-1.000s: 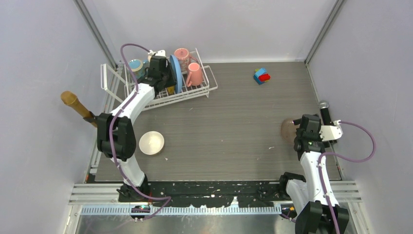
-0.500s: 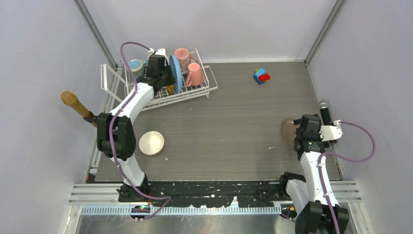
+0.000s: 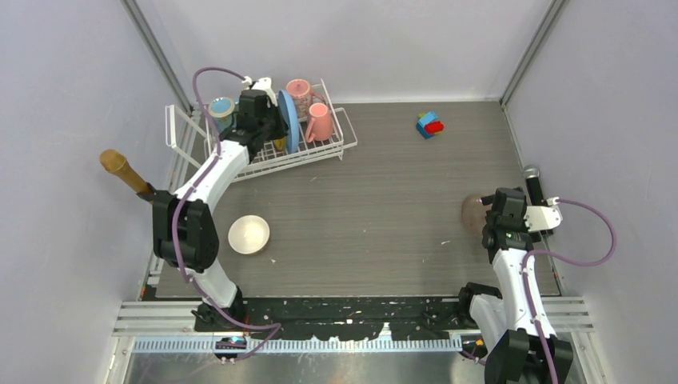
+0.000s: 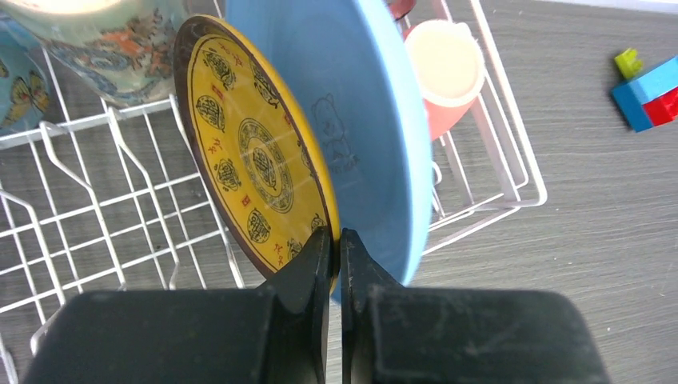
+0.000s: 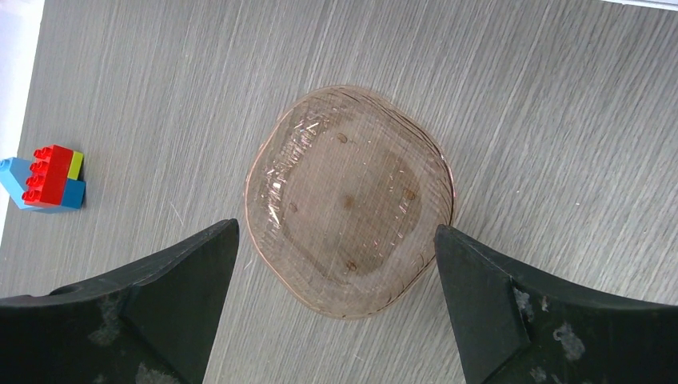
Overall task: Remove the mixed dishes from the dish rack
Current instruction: Pick up the plate from the dish rack.
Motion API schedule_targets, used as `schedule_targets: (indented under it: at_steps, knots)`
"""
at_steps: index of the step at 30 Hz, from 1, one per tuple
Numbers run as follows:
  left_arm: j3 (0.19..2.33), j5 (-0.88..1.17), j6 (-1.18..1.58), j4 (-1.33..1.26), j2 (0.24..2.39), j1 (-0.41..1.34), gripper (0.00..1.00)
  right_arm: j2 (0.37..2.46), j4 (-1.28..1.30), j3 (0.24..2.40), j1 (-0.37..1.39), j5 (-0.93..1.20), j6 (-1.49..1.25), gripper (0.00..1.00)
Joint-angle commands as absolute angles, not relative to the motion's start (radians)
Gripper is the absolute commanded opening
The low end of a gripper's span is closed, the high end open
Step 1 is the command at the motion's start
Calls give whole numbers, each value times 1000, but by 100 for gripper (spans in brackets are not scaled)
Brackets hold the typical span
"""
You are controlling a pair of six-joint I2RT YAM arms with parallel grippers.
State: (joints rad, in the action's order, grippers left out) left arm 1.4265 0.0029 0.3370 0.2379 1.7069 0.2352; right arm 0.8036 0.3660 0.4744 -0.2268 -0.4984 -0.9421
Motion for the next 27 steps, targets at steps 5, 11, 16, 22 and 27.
schedule_targets:
  at_steps: [5,11,16,22,27]
  knots:
    - [1408,-41,303,121,1570,235,0,800,331,473,-232,-500,-928,100]
    - [1385,-68,287,115,1509,235,0,795,331,472,-233,-497,-928,100]
    - [1343,-57,274,133,1430,236,0,793,331,478,-233,-476,-916,100]
    - [1217,-9,217,140,1275,280,0,786,294,489,-232,-351,-866,100]
    - [1134,-26,24,141,1149,428,0,802,237,492,-232,-207,-814,100]
